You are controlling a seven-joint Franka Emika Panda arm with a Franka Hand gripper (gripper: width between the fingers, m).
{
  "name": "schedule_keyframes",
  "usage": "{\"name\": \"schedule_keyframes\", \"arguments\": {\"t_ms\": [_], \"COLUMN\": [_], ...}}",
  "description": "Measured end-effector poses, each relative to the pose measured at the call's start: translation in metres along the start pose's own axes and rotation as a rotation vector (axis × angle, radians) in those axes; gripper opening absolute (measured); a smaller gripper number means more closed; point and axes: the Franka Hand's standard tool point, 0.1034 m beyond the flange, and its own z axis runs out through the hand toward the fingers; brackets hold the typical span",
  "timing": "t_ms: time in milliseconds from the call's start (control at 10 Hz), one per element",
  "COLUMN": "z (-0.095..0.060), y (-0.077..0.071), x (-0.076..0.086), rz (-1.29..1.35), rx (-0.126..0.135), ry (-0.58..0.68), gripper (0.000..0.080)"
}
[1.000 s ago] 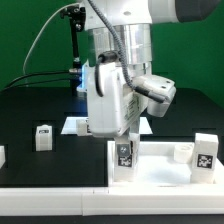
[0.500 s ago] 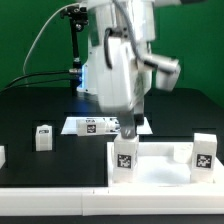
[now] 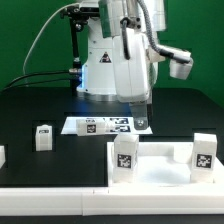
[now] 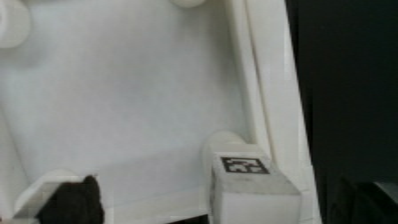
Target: Assemble square table
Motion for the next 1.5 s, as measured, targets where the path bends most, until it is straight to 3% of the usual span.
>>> {"name": "schedule_keyframes", "arguments": {"t_ms": [100,300,800,900,1000,1200,1500], "z": [-0.003,-0.006,-0.003,-0.002,0.003,0.012,0.012], "y": [0.003,0.027,0.032,0.046,0.077,0.101,0.099], "x": [-0.003,-0.003,-0.008,-0.011,-0.012,-0.008,-0.009], "rz": [-0.045,-0.063,-0.074,-0.091,-0.108,-0.097,-0.114], "rx": [0.000,-0.004,-0.016,-0.017,-0.032,-0.064,-0.063], "ry": [-0.004,-0.010,-0.011,-0.008,0.000,0.010,0.009], "gripper": [0.0648,0.0648,0.0648,0.0648,0.0648,0.0648,0.0648]}}
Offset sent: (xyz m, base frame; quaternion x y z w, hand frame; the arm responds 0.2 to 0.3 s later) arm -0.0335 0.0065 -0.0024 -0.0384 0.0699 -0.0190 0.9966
